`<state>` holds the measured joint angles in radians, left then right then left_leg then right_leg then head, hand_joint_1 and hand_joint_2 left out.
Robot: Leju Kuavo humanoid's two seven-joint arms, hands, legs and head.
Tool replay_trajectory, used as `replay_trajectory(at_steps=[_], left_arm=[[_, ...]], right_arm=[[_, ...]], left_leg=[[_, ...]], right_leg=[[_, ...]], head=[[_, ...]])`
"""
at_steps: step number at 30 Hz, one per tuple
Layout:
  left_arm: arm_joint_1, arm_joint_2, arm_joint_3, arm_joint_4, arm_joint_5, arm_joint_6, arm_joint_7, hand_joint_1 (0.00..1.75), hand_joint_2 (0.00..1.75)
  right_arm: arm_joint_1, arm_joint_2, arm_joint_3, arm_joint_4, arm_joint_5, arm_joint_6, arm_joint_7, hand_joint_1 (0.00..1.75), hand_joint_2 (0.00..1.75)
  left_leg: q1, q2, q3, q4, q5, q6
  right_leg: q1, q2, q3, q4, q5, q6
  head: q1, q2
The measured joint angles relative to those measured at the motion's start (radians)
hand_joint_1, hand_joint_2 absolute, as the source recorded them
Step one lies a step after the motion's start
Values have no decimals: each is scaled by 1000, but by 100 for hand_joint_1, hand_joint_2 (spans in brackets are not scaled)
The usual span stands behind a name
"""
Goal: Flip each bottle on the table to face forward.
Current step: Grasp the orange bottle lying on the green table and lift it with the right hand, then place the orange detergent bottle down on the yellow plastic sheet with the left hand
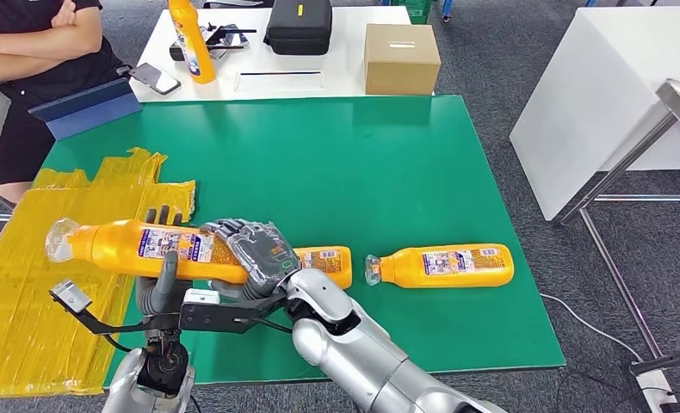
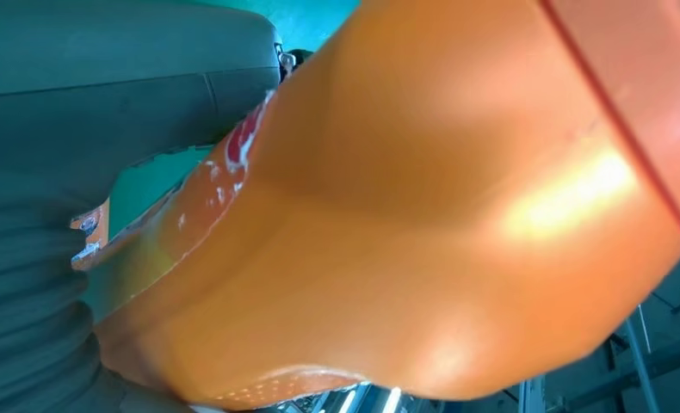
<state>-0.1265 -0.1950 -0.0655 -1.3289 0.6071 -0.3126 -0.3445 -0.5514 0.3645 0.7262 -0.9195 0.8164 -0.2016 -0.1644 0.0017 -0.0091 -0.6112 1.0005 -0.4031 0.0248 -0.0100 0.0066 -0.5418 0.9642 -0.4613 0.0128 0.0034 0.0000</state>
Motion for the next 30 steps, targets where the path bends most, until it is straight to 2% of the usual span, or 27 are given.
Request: replay_trajectory(at_steps=[28, 30], left_arm=[[29, -46, 85, -52, 20, -21, 19, 175, 175], [32, -47, 92, -61, 21, -22, 19, 175, 175]], right_arm=[[14, 19, -15, 60, 30, -8, -40, 168, 175], [16, 19, -16, 63, 30, -7, -44, 158, 175]], left_leg=[[0, 1, 0, 0, 0, 0], [0, 1, 0, 0, 0, 0]], right_leg=[[0, 0, -1, 0, 0, 0], [0, 0, -1, 0, 0, 0]], head=[[0, 0], [0, 0]])
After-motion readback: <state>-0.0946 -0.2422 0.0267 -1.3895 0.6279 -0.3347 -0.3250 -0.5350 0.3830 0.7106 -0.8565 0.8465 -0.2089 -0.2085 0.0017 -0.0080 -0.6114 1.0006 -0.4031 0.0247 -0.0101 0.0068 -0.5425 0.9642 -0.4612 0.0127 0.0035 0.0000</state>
